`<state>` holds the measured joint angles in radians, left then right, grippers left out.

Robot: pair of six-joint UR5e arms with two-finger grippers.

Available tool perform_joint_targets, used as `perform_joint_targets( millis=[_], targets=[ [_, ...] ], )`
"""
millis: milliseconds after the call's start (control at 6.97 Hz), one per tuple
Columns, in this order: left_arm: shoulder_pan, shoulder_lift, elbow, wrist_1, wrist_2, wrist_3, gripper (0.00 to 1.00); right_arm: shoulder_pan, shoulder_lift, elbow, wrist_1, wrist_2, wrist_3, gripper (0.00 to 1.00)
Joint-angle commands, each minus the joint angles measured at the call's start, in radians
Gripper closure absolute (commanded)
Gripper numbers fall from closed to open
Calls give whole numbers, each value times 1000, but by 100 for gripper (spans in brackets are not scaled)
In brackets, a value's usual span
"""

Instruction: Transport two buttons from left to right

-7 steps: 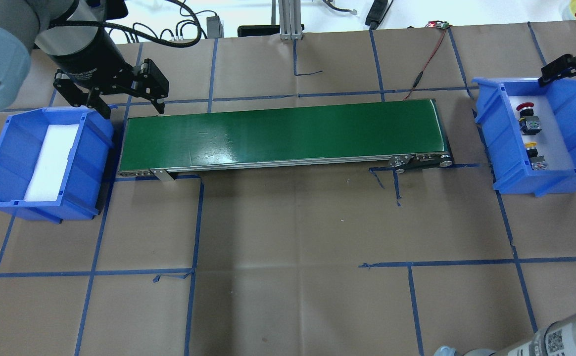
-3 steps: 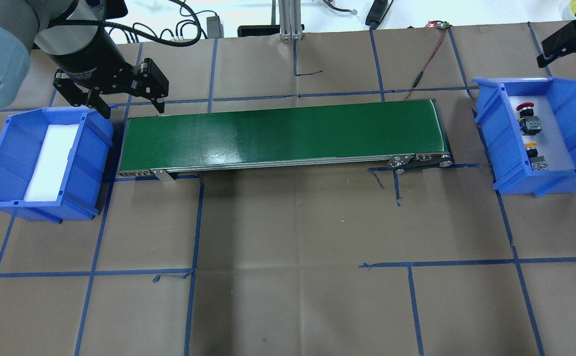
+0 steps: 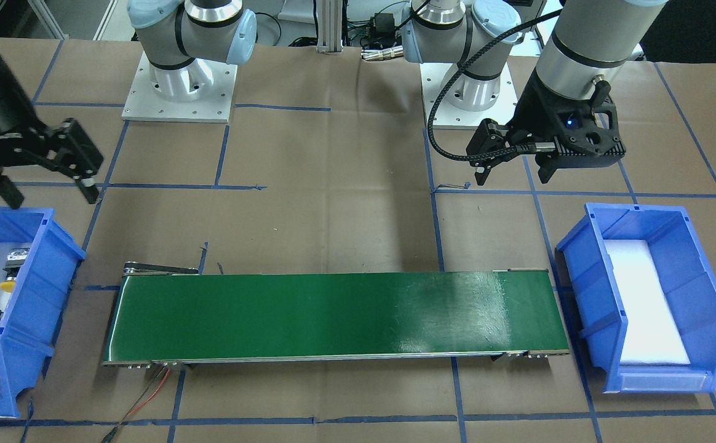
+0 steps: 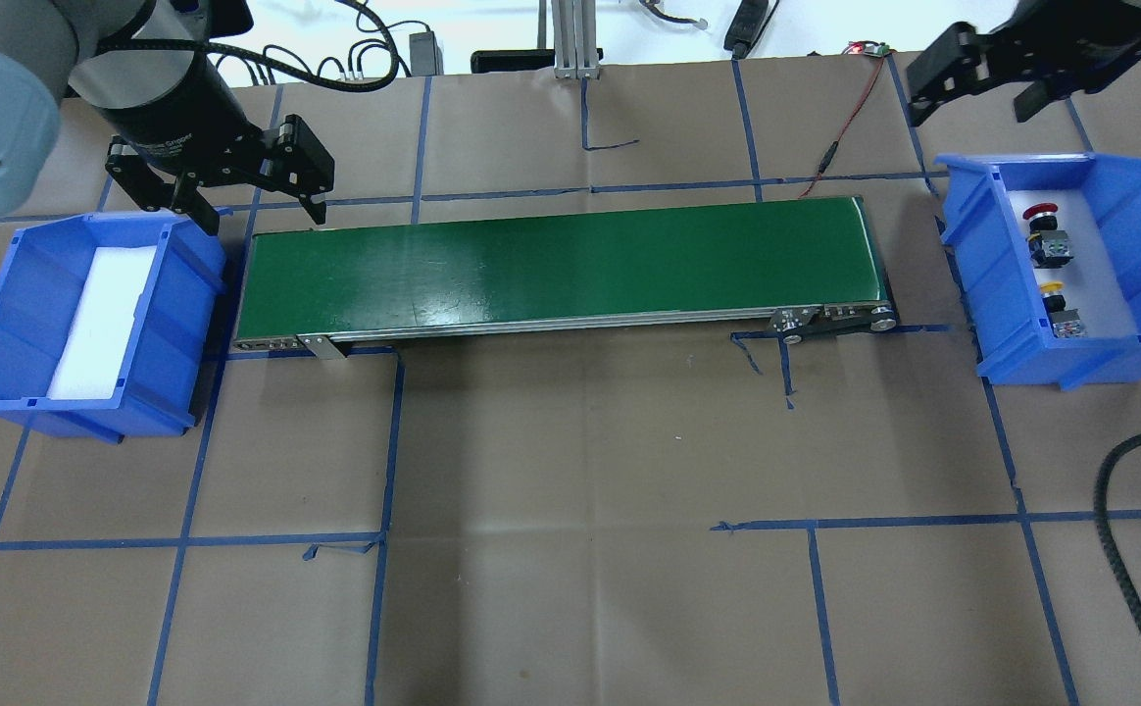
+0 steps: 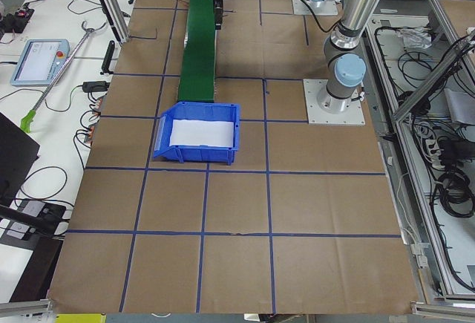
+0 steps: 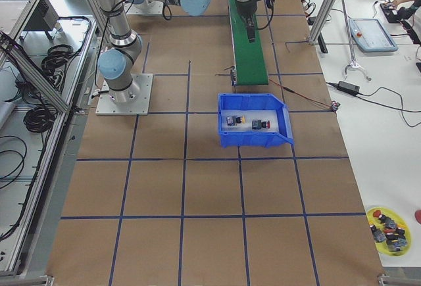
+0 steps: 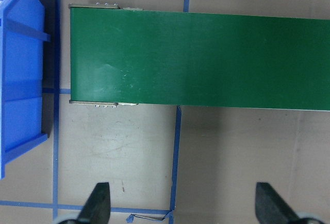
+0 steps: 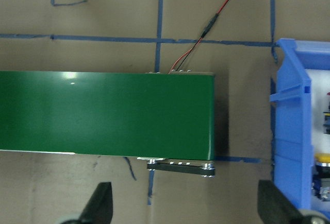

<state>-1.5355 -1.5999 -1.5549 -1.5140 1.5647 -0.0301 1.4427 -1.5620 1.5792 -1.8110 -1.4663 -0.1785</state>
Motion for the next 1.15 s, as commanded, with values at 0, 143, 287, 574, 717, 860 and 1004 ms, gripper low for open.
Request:
perform_joint_targets(
  millis=[0,143,287,574,717,860,1004],
  targets=[
    [0,-2,1,0,0,-2,0,163,-32,8,67,-28,195,0],
    [0,-2,1,0,0,-2,0,168,-39,24,85,-35,200,0],
    [0,0,1,0,0,-2,0,169,-67,27,120,-52,200,0],
    [0,0,1,0,0,-2,0,169,-59,30,130,-54,200,0],
    [0,0,-1,0,0,-2,0,169,-55,30,127,-54,200,0],
    [0,0,1,0,0,-2,0,169,-46,28,127,-54,200,0],
    [0,0,1,0,0,-2,0,169,-44,28,130,-54,197,0]
  ],
)
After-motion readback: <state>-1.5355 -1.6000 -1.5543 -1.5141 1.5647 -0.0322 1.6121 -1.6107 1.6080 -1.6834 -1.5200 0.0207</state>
